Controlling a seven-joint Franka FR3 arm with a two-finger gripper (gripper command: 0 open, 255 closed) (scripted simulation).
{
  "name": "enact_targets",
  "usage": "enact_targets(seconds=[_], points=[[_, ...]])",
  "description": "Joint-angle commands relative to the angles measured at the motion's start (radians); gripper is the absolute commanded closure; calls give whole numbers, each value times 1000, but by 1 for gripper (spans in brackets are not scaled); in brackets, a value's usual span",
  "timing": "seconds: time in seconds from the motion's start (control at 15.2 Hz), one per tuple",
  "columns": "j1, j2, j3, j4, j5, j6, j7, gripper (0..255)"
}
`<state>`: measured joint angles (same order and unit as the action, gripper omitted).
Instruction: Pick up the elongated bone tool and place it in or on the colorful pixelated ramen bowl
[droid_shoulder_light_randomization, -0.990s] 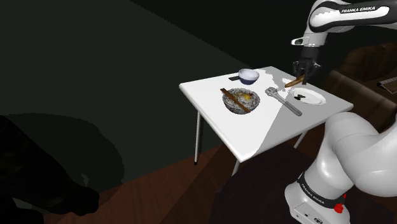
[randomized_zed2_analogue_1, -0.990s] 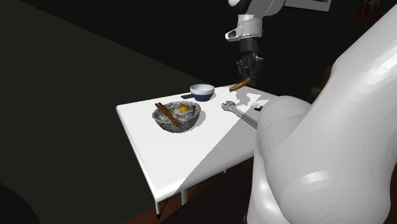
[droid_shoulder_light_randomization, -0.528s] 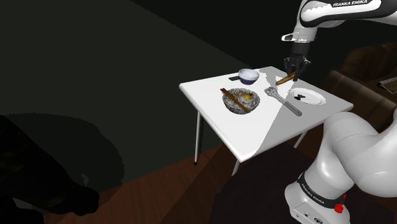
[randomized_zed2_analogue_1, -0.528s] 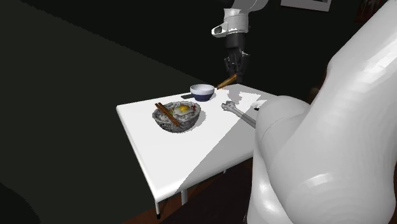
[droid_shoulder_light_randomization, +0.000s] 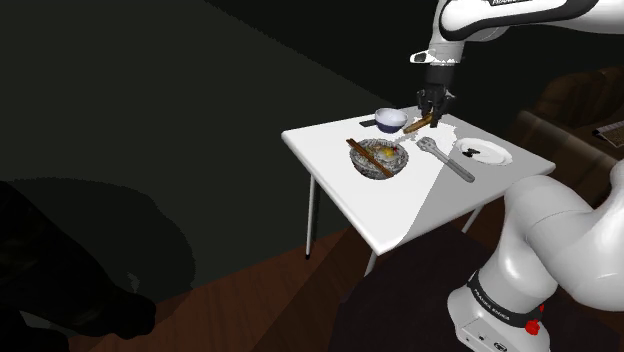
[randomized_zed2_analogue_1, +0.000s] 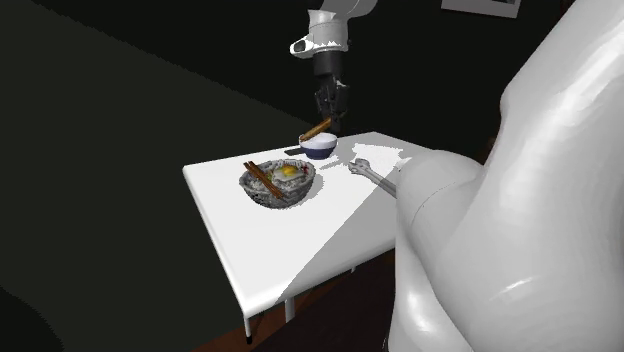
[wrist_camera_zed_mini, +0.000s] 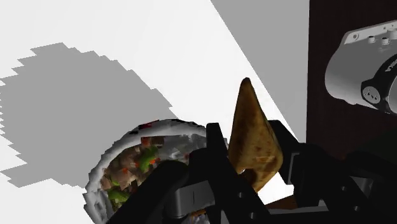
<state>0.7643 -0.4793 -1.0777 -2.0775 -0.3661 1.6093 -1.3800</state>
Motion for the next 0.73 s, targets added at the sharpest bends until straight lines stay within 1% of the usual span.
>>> enact_targets(seconds=[0.0,0.26,0.53,0.66], points=[[43,37,3,16,40,9,31,255],[128,122,-11,51,120,33,69,255],[216,227,-45,101,213,51,84,255],[217,233,-54,78,216,78,79,255]])
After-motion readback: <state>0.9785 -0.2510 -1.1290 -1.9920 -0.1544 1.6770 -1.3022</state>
